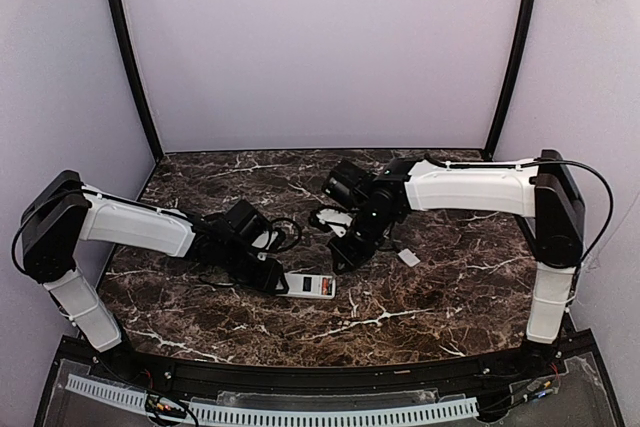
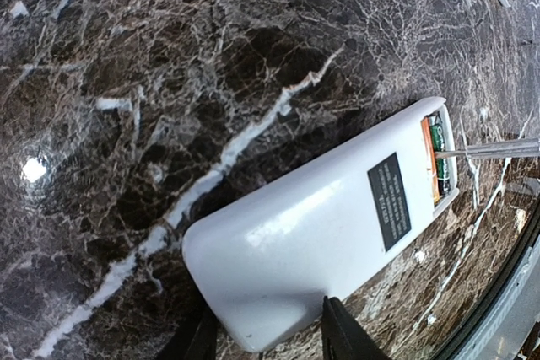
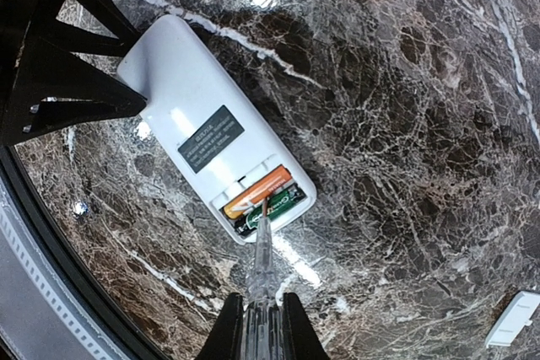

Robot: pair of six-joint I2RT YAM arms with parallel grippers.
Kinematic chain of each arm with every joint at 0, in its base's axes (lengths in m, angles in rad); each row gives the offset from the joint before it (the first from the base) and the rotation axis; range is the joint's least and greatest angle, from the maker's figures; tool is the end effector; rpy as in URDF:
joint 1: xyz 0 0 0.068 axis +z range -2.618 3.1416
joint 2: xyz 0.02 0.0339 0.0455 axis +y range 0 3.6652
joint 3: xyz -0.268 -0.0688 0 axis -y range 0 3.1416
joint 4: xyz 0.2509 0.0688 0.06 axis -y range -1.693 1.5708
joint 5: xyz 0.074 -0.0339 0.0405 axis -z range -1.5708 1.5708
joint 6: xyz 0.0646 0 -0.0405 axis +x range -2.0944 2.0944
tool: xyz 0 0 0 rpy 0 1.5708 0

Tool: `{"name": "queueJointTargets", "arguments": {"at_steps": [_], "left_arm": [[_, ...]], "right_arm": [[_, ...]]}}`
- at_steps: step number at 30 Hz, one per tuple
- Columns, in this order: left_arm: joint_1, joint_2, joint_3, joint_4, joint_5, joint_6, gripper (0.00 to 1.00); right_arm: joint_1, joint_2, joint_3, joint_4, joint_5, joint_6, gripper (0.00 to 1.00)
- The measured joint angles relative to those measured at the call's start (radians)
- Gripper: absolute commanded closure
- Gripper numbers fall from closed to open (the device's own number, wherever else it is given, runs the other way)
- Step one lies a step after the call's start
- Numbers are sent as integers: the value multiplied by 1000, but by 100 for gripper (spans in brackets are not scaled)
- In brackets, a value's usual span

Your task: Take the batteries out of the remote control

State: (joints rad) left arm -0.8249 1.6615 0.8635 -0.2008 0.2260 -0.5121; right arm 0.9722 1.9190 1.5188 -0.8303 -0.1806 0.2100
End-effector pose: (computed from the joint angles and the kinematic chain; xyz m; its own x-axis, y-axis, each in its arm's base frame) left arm 0.2177 -0.2570 0.1275 -0.8885 0.2579 -0.3795 0.4161 0.8015 -0.4295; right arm 0.2225 0.3467 0.1933 -0.6960 -0.6564 -0.2911 -0.7171 0.6560 0.2352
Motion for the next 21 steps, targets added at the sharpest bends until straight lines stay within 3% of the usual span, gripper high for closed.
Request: {"name": "queueJointTargets", "arguments": {"at_steps": [8,21], "left_arm": [[1,0,0,-8,0,-3,62],[2,0,4,-20,-1,-8,65]], "right_arm": [[0,-8,-34,78,-2,-18,100],[0,-120,-229,259,-6,15,100]]}}
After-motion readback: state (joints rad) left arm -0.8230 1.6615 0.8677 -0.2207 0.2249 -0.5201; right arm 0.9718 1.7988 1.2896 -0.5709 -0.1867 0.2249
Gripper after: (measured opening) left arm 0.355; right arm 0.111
